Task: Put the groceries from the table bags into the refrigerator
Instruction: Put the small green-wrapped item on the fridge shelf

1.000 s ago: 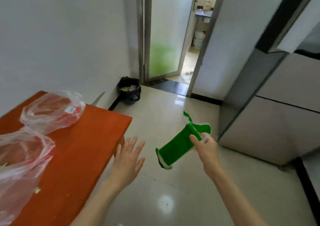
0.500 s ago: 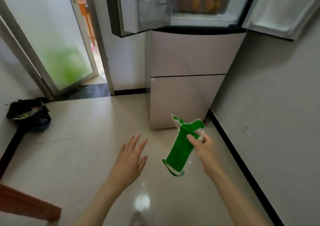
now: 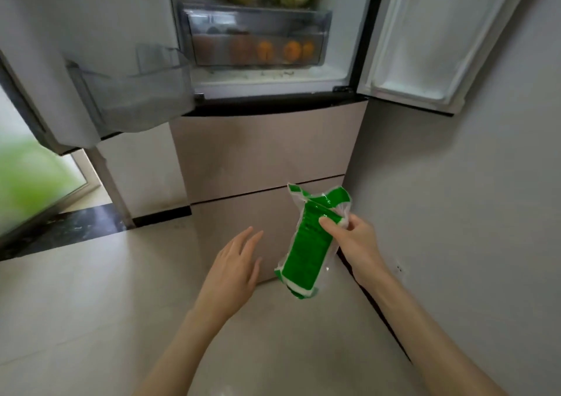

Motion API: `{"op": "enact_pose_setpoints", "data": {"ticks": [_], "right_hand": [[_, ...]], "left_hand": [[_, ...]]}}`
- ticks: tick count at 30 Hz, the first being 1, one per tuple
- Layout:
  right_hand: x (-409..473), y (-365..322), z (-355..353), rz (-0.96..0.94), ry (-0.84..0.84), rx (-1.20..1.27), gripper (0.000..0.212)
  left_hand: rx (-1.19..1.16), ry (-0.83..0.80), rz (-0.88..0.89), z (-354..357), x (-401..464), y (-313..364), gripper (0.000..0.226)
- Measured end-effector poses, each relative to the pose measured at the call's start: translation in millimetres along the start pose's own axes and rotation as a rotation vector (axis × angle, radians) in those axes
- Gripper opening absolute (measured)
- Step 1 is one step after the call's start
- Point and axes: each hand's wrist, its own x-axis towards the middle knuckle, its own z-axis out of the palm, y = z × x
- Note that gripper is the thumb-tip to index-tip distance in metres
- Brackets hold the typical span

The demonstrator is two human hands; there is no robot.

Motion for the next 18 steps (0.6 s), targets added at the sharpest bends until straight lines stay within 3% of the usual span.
{"op": "enact_pose_setpoints", "data": {"ticks": [6,10,18], "right_hand": [[115,-36,-9,0.065,0.083,0.240,0.005],[188,-67,-7,0.045,0.091,0.262,0.001],[336,-158,14,-0.049,-0.029,0.367,0.003]], "left_hand": [[0.057,0.001,0.069,-5,117,1,0.056],[0.111,0.065,0.096,-20,185,0,0.056],[0.185,0.372,0.011,-98,351,-8,0.050]]}}
